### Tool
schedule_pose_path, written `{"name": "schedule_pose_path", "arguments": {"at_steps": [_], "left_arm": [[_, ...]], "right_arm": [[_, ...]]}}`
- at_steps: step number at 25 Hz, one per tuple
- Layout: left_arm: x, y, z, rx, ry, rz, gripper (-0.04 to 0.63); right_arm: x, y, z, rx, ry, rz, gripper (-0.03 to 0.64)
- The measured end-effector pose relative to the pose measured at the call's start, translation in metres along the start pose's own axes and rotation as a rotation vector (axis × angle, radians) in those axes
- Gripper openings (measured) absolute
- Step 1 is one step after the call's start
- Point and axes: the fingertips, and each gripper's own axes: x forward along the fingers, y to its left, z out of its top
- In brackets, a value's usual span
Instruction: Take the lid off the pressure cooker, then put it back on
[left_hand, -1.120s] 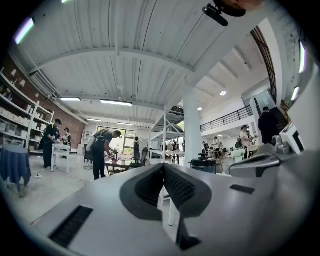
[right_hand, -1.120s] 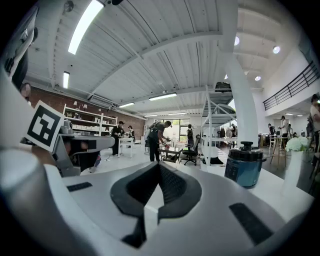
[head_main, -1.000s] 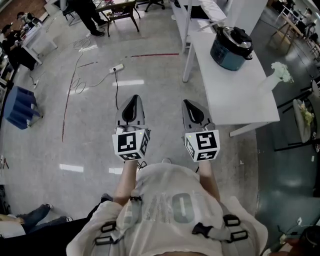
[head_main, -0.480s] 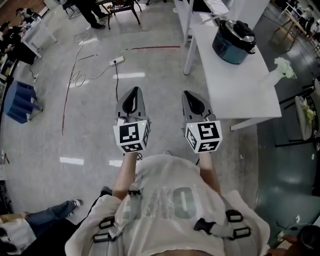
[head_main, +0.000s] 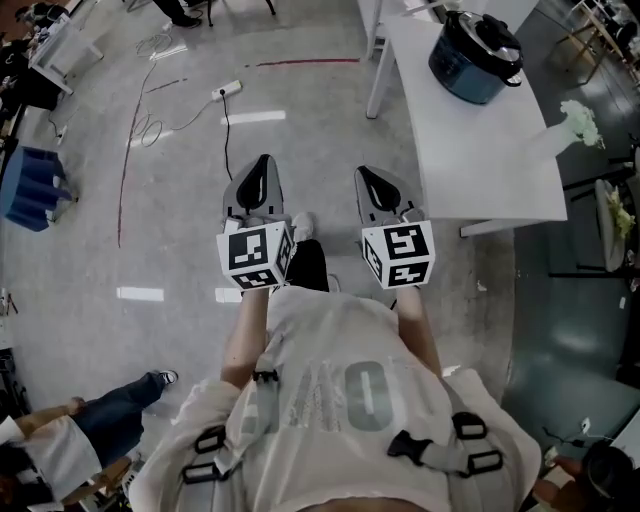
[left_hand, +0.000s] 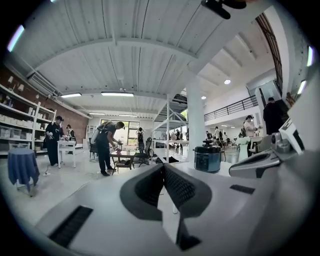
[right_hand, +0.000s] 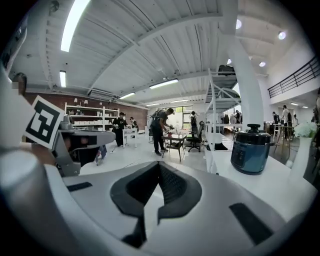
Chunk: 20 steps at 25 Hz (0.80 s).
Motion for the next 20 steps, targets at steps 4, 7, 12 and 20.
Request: {"name": "schedule_pose_path", "arguments": {"at_steps": [4, 7, 12, 20], "left_arm": [[0.021, 0.016, -0.002, -0.005, 0.002, 0.010, 0.017], [0.045, 0.030, 0.001, -0.009, -0.019, 0.002, 0.017], [0.108, 0.054, -0.004, -0.042, -0.023, -0.011, 0.017], [0.220, 0.099, 0.014, -0.088, -0.026, -0.061, 0.017]], "right_arm": [[0.023, -0.005, 0.001, -0.041, 0.007, -0.008, 0.008], [0.045, -0.012, 0.010, -0.049, -0.013, -0.008, 0.008], [0.094, -0.036, 0.023, -0.086, -0.011, -0.031, 0.009], [0.198, -0.076, 0.074, -0.078, -0.013, -0.053, 0.009]]}}
